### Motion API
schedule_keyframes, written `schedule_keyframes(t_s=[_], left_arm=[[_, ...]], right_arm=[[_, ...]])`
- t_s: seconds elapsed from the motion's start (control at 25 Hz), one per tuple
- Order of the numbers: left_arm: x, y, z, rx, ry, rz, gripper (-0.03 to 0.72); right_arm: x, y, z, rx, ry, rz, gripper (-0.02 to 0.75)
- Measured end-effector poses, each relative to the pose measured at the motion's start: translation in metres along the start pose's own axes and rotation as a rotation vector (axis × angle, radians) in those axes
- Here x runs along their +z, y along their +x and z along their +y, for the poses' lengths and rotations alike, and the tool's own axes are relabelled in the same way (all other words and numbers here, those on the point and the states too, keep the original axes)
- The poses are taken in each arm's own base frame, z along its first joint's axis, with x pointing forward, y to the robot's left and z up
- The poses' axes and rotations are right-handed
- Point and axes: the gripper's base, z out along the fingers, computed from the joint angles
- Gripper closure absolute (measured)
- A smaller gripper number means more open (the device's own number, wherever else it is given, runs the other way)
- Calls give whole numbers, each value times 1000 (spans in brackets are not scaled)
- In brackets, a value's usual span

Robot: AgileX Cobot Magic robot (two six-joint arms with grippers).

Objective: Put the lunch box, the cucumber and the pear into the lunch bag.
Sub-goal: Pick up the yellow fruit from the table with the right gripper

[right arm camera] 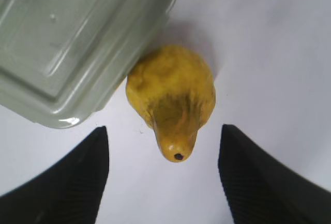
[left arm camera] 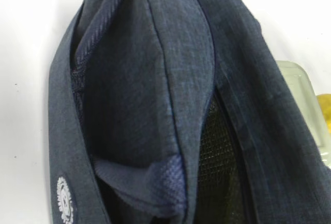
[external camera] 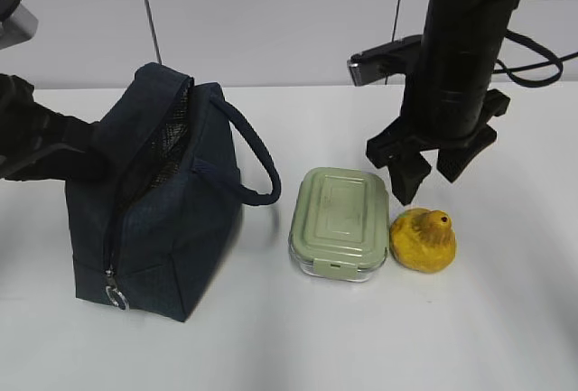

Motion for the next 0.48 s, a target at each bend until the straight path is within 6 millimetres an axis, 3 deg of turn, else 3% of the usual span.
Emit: schedule_keyframes(t_s=[0.48], left_arm=[[0, 0, 0, 3, -2, 1, 685]], right_arm=[[22, 8, -1, -12, 21, 16, 234]])
